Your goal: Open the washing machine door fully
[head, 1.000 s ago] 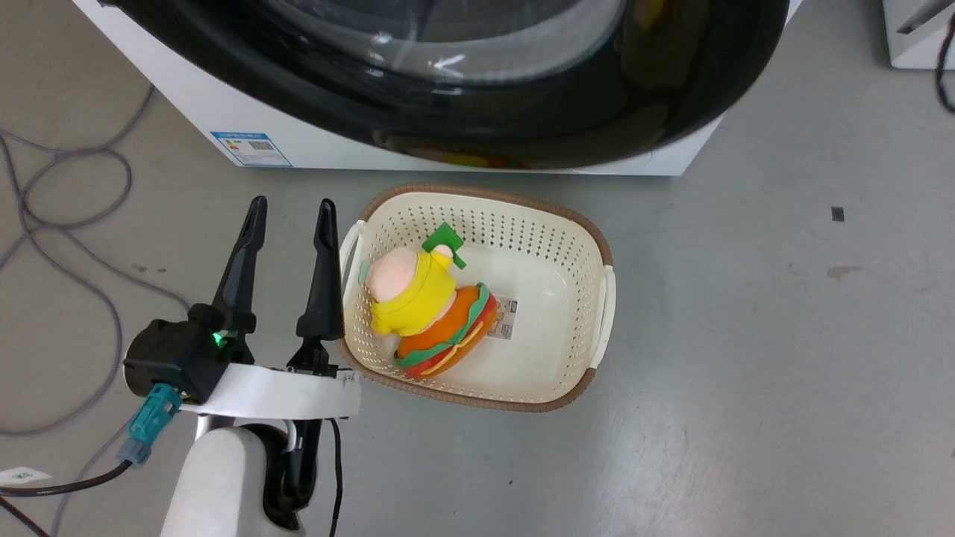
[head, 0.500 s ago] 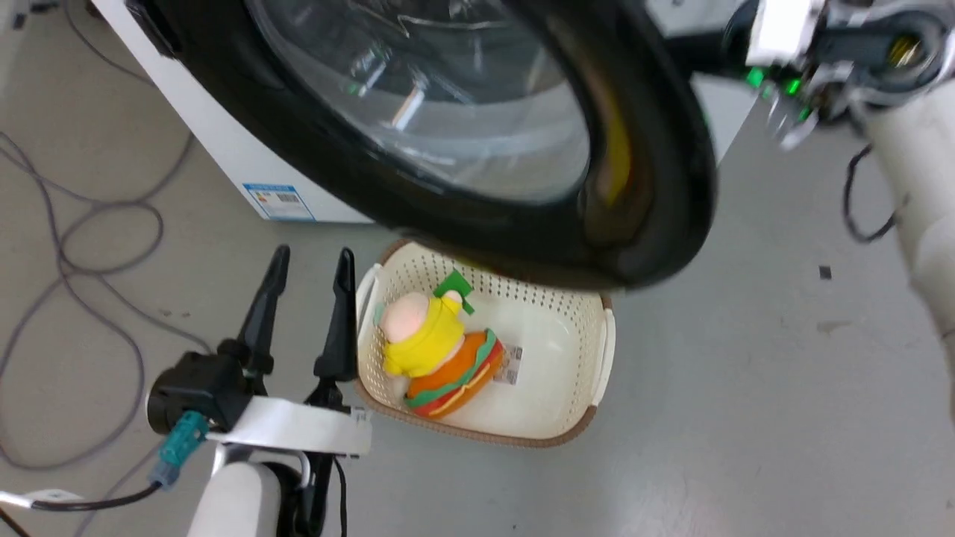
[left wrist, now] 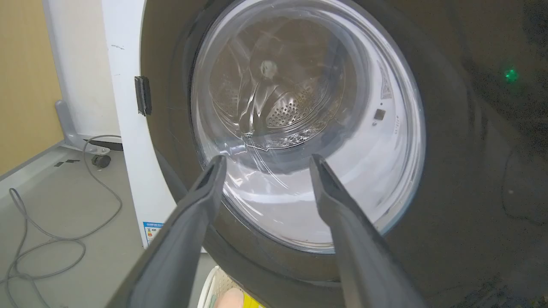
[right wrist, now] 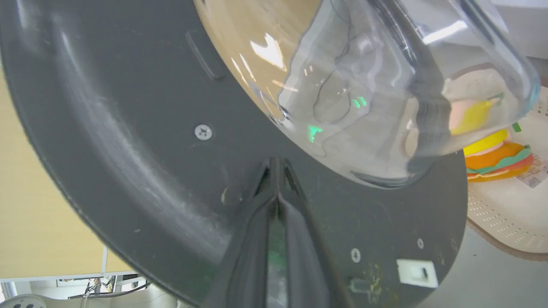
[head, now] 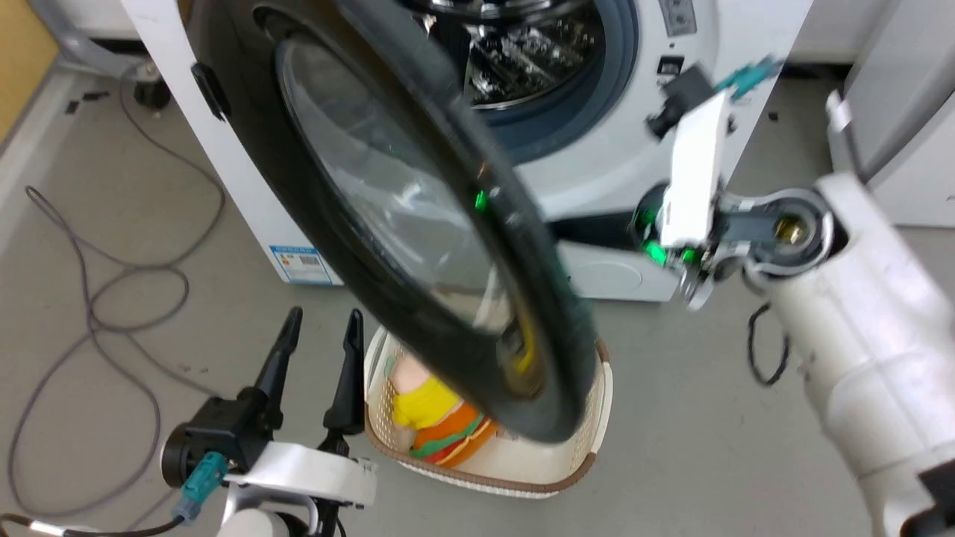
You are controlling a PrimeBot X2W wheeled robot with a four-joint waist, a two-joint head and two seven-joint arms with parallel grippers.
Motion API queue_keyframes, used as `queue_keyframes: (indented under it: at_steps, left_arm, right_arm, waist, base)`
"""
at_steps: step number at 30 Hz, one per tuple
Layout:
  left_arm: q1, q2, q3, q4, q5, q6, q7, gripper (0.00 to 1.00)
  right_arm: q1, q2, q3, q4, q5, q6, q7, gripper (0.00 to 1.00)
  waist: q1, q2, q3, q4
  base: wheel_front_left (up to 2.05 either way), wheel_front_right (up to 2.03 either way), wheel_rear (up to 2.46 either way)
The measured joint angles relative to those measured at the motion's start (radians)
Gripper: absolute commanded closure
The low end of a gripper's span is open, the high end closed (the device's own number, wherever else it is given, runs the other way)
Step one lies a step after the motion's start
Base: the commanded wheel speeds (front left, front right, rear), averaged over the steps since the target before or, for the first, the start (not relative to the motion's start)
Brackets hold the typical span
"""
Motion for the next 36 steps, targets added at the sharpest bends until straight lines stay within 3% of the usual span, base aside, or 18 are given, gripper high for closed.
queue_keyframes:
  at_steps: [17,22,23,24,25,36]
  left_arm:
    - [0.049,0.0,-0.02,0.025,-0.002,0.014,0.0,0.0]
    - [0.055,0.0,-0.018,0.028,-0.002,0.019,0.0,0.0]
    - [0.057,0.0,-0.017,0.029,-0.002,0.021,0.0,0.0]
    - [0.062,0.0,-0.016,0.029,-0.002,0.022,0.0,0.0]
    - [0.065,0.0,-0.015,0.03,-0.002,0.022,0.0,0.0]
    - [0.074,0.0,0.011,0.041,-0.005,0.028,0.0,0.0]
  right_arm:
    - [0.191,0.079,0.022,-0.12,0.049,0.0,0.0,1.0]
    - [0.244,0.1,0.013,-0.163,0.065,0.0,-0.077,1.0]
    - [0.256,0.101,0.002,-0.178,0.067,0.0,-0.104,0.9]
    - [0.272,0.103,-0.011,-0.194,0.068,0.0,-0.132,0.56]
    - [0.291,0.105,-0.027,-0.212,0.066,0.0,-0.171,0.0]
    - [0.707,0.063,-0.208,-0.308,-0.121,0.0,-0.731,0.0]
  waist:
    - [0.0,0.0,-0.065,-0.018]
    - [0.0,0.0,-0.074,-0.031]
    - [0.0,0.0,-0.076,-0.032]
    - [0.0,0.0,-0.077,-0.035]
    - [0.0,0.0,-0.078,-0.037]
    - [0.0,0.0,-0.097,-0.066]
  base:
    - [0.0,0.0,0.0]
    - [0.0,0.0,0.0]
    - [0.0,0.0,0.0]
    - [0.0,0.0,0.0]
    - [0.0,0.0,0.0]
    - [0.0,0.0,0.0]
